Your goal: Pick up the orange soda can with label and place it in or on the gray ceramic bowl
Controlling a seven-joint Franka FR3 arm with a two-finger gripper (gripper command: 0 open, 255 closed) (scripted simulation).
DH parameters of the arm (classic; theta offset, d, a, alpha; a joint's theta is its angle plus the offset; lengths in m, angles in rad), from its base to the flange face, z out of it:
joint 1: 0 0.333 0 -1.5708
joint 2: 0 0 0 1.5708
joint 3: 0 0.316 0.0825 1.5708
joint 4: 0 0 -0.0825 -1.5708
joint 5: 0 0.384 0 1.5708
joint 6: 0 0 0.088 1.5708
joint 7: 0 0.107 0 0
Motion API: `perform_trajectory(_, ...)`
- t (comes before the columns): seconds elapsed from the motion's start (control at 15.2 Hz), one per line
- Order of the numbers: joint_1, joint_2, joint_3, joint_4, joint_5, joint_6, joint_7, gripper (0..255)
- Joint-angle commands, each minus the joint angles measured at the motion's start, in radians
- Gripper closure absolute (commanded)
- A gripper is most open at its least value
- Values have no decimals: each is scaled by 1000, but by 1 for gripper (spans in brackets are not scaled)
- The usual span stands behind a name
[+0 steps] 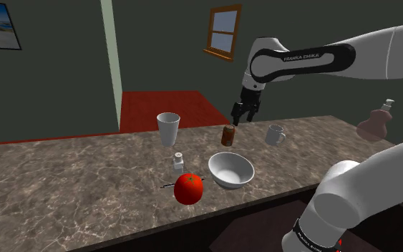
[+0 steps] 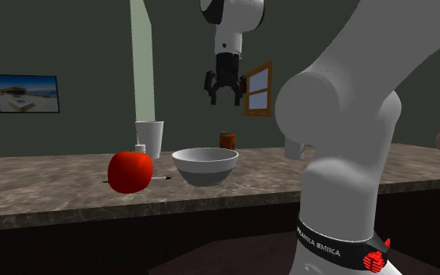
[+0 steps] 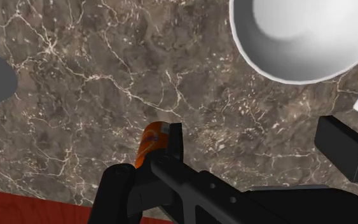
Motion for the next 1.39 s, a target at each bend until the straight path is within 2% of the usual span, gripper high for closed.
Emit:
perform_trajectory(0.0, -6, 66, -23, 19, -7, 45, -29, 0)
perform_trajectory(0.4, -17, 287, -83, 125, 2, 154, -115, 0)
perform_trajectory(0.79, -35, 517, -125, 275, 46, 224, -208, 0)
perform_trajectory(1.32, -38, 566, -125, 225, 62, 321, -220, 0)
